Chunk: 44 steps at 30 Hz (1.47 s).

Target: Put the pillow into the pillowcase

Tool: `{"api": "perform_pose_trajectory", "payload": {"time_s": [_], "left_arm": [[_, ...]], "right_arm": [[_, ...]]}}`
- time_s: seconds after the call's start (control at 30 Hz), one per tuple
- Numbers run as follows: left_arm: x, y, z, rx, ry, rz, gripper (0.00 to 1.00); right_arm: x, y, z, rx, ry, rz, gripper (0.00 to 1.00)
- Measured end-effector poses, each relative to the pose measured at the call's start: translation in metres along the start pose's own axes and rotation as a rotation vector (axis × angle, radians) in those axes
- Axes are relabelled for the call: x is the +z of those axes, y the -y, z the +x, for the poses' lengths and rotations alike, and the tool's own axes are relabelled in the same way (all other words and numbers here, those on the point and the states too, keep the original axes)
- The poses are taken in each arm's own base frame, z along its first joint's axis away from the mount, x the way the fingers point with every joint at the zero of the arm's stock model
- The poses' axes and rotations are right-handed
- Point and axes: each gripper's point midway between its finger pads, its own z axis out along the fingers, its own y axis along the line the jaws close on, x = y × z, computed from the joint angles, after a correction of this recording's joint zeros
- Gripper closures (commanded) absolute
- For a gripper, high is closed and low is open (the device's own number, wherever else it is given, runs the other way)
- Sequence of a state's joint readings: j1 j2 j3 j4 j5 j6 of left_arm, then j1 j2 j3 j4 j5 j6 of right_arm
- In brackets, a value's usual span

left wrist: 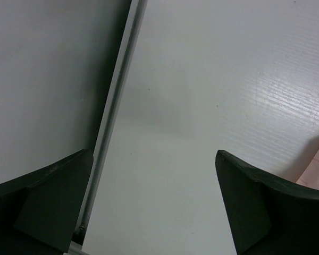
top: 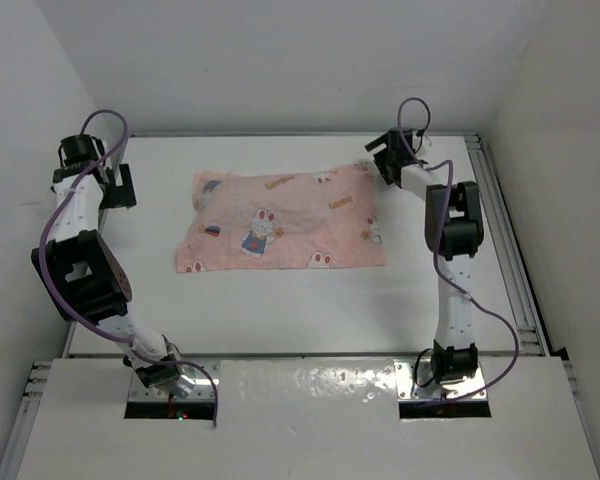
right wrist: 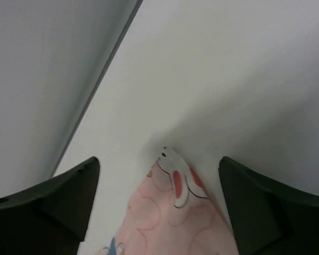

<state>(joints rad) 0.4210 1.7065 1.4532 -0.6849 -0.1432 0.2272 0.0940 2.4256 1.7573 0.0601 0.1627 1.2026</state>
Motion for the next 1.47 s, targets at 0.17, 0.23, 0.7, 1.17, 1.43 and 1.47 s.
{"api": "perform_pose_trajectory", "payload": {"time_s": [0.17,0.23,0.7,1.17,1.43,1.47], "left_arm": [[0.0,-0.001,0.0,0.0,0.0,-0.006,0.01],[0.0,-0.001,0.0,0.0,-0.001,-0.006,0.01],[-0.01,0.009,-0.012,-0.008,0.05,0.048,0.01],[-0.021,0.039,-0.021,-0.022,0.072,0.175,0.0],[-0.023,0.042,-0.021,-0.023,0.069,0.196,0.0],[-0.023,0.042,-0.021,-0.023,0.068,0.196,0.0]], "right_arm": [[-0.039,0.036,-0.016,-0.152,0.019,0.105,0.01],[-0.06,0.059,-0.024,-0.244,0.021,0.166,0.01],[-0.259,0.11,-0.12,-0.673,0.132,0.448,0.01],[-0.36,0.178,-0.101,-0.69,0.172,0.503,0.01],[-0.366,0.181,-0.1,-0.701,0.185,0.48,0.01],[-0.366,0.18,-0.099,-0.7,0.183,0.473,0.01]]}}
